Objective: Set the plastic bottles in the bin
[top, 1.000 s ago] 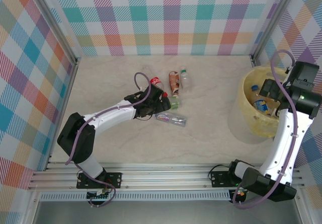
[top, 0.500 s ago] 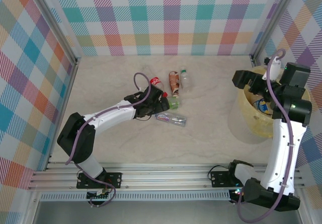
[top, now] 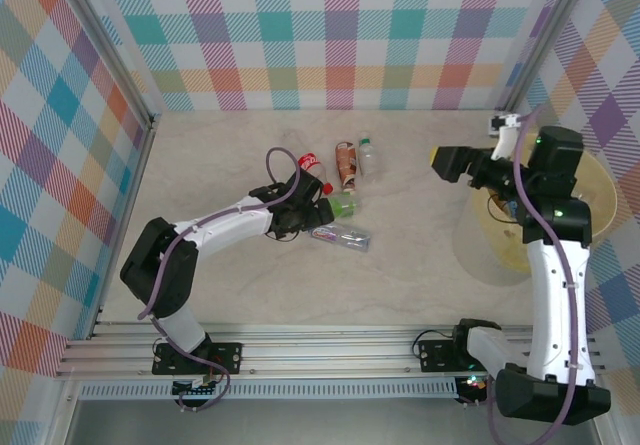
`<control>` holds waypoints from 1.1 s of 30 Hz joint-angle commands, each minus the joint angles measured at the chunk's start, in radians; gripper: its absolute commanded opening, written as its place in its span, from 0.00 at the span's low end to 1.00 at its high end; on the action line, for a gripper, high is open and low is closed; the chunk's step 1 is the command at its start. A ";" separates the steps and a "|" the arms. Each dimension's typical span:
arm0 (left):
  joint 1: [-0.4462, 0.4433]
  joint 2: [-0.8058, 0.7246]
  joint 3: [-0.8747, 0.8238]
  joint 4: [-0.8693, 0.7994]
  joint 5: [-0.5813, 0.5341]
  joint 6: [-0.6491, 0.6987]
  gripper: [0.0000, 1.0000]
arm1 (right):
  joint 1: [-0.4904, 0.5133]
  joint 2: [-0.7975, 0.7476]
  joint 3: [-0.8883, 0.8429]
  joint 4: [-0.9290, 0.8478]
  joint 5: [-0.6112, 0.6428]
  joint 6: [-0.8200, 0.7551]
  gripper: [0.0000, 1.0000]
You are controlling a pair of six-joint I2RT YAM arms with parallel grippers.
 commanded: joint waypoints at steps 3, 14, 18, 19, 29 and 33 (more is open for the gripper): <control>0.010 -0.004 -0.025 0.014 0.019 -0.096 1.00 | 0.106 -0.002 -0.058 0.072 0.017 -0.062 1.00; 0.061 -0.150 -0.151 0.000 -0.125 -0.180 1.00 | 0.469 0.188 -0.148 0.068 0.233 -0.231 1.00; 0.075 -0.196 -0.178 -0.021 -0.167 -0.192 1.00 | 0.584 0.330 -0.098 -0.024 0.375 -0.379 1.00; 0.079 -0.210 -0.187 -0.025 -0.178 -0.197 1.00 | 0.605 0.367 -0.090 -0.038 0.390 -0.405 1.00; 0.115 -0.291 -0.258 -0.046 -0.208 -0.221 1.00 | 0.750 0.671 -0.020 -0.051 0.496 -0.506 0.95; 0.118 -0.296 -0.268 -0.041 -0.204 -0.228 1.00 | 0.793 0.758 -0.013 0.032 0.569 -0.495 0.89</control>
